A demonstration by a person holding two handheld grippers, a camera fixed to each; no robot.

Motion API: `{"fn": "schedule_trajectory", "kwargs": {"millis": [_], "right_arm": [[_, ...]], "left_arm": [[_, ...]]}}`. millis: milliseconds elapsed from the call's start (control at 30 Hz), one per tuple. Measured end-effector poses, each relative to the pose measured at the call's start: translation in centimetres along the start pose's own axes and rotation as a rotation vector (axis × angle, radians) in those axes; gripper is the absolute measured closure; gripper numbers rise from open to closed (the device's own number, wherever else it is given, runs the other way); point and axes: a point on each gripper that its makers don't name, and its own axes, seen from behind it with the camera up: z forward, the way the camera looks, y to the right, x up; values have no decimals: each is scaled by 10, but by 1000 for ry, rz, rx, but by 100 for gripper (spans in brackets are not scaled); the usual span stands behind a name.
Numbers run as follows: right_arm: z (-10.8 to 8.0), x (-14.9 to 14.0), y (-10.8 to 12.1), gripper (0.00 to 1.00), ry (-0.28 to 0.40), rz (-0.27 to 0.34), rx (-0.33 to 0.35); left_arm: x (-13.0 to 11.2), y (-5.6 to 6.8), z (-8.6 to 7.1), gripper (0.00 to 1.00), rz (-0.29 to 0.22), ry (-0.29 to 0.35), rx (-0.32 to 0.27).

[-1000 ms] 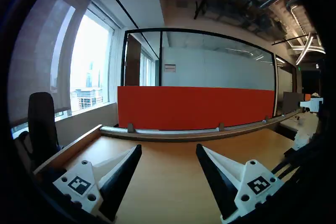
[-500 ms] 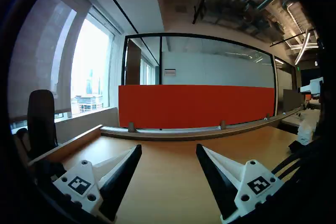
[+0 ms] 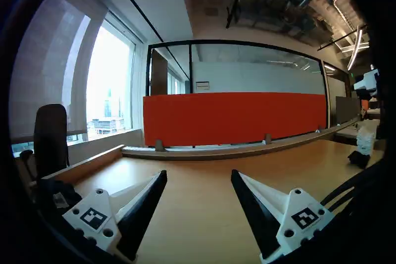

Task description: Fold towel

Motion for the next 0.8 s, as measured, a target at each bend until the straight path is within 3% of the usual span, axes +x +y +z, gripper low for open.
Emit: {"fn": "schedule_trajectory", "kwargs": {"millis": [500, 800], "right_arm": [[8, -14, -1, 0, 14, -13, -4], [7, -19, -1, 0, 11, -17, -4]], "left_arm": [[-37, -11, 1, 4, -20, 2, 19], [-50, -11, 0, 4, -28, -3, 20]]}}
